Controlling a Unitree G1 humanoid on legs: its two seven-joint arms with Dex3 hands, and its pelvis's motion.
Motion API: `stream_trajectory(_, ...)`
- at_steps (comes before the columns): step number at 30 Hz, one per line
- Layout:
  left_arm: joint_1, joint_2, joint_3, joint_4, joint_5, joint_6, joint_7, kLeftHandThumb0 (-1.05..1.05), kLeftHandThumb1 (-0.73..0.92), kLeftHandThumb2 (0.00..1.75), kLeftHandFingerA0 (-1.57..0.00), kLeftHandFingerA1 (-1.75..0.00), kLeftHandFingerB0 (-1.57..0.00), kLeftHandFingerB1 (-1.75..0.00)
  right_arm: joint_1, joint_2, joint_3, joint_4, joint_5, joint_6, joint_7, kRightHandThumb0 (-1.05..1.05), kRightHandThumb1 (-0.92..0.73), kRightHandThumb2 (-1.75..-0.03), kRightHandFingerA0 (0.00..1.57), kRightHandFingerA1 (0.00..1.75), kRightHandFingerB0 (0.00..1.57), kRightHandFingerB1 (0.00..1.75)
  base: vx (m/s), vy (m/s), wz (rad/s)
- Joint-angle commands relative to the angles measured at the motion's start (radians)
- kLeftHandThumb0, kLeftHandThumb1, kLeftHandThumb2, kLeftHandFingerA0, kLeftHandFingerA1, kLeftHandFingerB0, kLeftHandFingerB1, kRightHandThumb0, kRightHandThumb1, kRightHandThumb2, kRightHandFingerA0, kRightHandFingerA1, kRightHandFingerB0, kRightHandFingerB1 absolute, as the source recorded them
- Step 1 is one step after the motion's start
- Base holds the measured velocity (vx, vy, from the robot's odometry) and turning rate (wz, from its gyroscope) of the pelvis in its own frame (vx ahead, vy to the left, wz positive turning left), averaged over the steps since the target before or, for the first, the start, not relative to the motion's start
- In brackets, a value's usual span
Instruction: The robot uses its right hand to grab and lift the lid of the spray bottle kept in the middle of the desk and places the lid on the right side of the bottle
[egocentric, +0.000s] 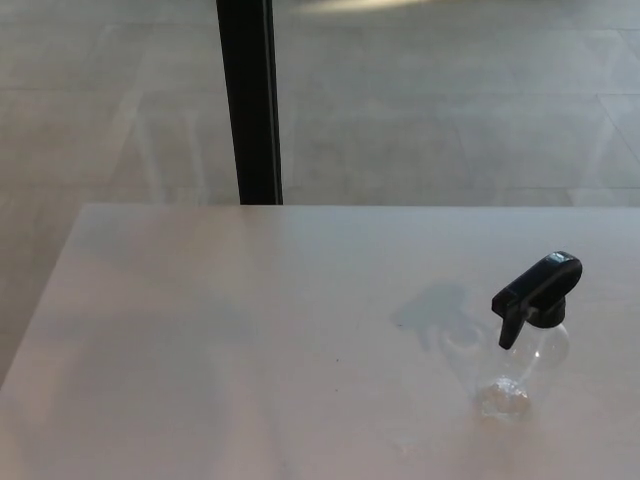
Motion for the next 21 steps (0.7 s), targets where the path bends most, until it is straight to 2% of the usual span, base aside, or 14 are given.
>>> stream_trajectory(1, -0.008, 0.033, 0.065, -0.008, -0.094, 0.053, -0.02, -0.95, 0.33, 1.06, -0.6, -1.07, -0.32, -0.87, -0.016, -0.039, -0.09, -0.073, 0.099, 0.086, -0.009, -0.64, -0.73, -0.65, 0.11, 0.31, 0.13, 0.23, 0.0, 0.0, 0.0)
stream_trajectory(4, -0.008, 0.04, 0.092, -0.033, -0.112, 0.058, -0.03, -0.99, 0.35, 1.06, -0.59, -1.1, -0.35, -0.91, -0.048, -0.055, -0.135, -0.153, 0.111, 0.112, -0.03, -0.64, -0.71, -0.64, 0.05, 0.25, 0.1, 0.22, 0.0, 0.0, 0.0)
stream_trajectory(5, -0.032, 0.055, 0.09, -0.035, -0.109, 0.052, -0.023, -1.02, 0.37, 1.09, -0.59, -1.14, -0.38, -0.97, -0.096, -0.077, -0.169, -0.256, 0.142, 0.152, -0.044, -0.72, -0.52, -0.93, 0.0, 0.29, 0.04, 0.31, 0.0, 0.0, 0.0)
stream_trajectory(6, -0.026, 0.055, 0.089, -0.051, -0.112, 0.043, -0.039, -1.01, 0.38, 1.09, -0.6, -1.13, -0.41, -0.97, -0.105, -0.079, -0.182, -0.3, 0.154, 0.141, -0.04, -0.79, -0.53, -0.89, 0.06, 0.5, 0.05, 0.34, 0.0, 0.0, 0.0)
stream_trajectory(7, -0.031, 0.056, 0.091, -0.076, -0.119, 0.042, -0.046, -0.99, 0.4, 1.16, -0.62, -1.1, -0.37, -0.91, -0.162, -0.102, -0.194, -0.409, 0.151, 0.17, -0.081, -0.85, -0.5, -0.9, 0.19, 0.64, 0.1, 0.54, 0.0, 0.0, 0.0)
stream_trajectory(9, -0.033, 0.056, 0.09, -0.089, -0.121, 0.041, -0.047, -0.99, 0.4, 1.15, -0.64, -1.11, -0.38, -0.91, -0.197, -0.12, -0.195, -0.452, 0.152, 0.183, -0.072, -0.86, -0.51, -0.9, 0.18, 0.69, 0.1, 0.57, 0.0, 0.0, 0.0)
stream_trajectory(10, -0.03, 0.055, 0.089, -0.094, -0.122, 0.042, -0.047, -0.99, 0.4, 1.15, -0.64, -1.11, -0.38, -0.91, -0.197, -0.118, -0.201, -0.464, 0.149, 0.191, -0.069, -0.86, -0.51, -0.9, 0.18, 0.69, 0.1, 0.57, 0.0, 0.0, 0.0)
stream_trajectory(11, -0.038, 0.052, 0.08, -0.11, -0.117, 0.041, -0.044, -1.01, 0.39, 1.05, -0.56, -1.04, -0.4, -0.91, -0.266, -0.176, -0.174, -0.585, 0.146, 0.237, -0.04, -0.81, -0.55, -0.92, 0.18, 0.66, 0.09, 0.55, 0.0, 0.0, 0.0)
stream_trajectory(15, -0.034, 0.038, 0.078, -0.148, -0.126, 0.048, -0.057, -1.03, 0.38, 1.04, -0.55, -1.05, -0.38, -0.92, -0.373, -0.187, -0.167, -0.713, 0.181, 0.321, -0.051, -0.76, -0.53, -0.88, 0.14, 0.59, 0.11, 0.47, 0.0, 0.0, 0.0)
stream_trajectory(16, -0.039, 0.034, 0.075, -0.149, -0.123, 0.051, -0.048, -1.0, 0.36, 1.04, -0.59, -1.05, -0.41, -0.91, -0.41, -0.195, -0.148, -0.741, 0.171, 0.342, -0.063, -0.72, -0.68, -0.61, 0.13, 0.49, 0.16, 0.33, 0.0, 0.0, 0.0)
stream_trajectory(17, -0.044, 0.026, 0.067, -0.153, -0.115, 0.059, -0.032, -1.0, 0.36, 1.05, -0.6, -1.05, -0.43, -0.91, -0.509, -0.204, -0.089, -0.825, 0.14, 0.408, -0.096, -0.66, -0.7, -0.61, 0.12, 0.45, 0.16, 0.31, 0.0, 0.0, 0.0)
stream_trajectory(19, -0.043, 0.025, 0.064, -0.158, -0.113, 0.062, -0.03, -1.0, 0.36, 1.05, -0.6, -1.05, -0.43, -0.91, -0.534, -0.199, -0.079, -0.853, 0.128, 0.437, -0.102, -0.66, -0.7, -0.61, 0.12, 0.45, 0.16, 0.31, 0.0, 0.0, 0.0)
stream_trajectory(20, -0.065, 0.052, 0.048, -0.065, -0.093, -0.02, -0.09, -1.03, 0.34, 1.13, -0.64, -1.14, -0.47, -0.98, -0.591, -0.198, -0.022, -0.873, 0.101, 0.43, -0.085, -0.37, -0.48, -1.04, 0.03, 0.53, 0.0, 0.49, 0.0, 0.0, 0.0)
stream_trajectory(21, -0.074, 0.064, 0.041, -0.026, -0.084, -0.054, -0.116, -1.03, 0.34, 1.13, -0.64, -1.14, -0.47, -0.98, -0.616, -0.197, 0.001, -0.885, 0.089, 0.43, -0.078, -0.37, -0.48, -1.04, 0.03, 0.53, 0.0, 0.49, 0.0, 0.0, 0.0)
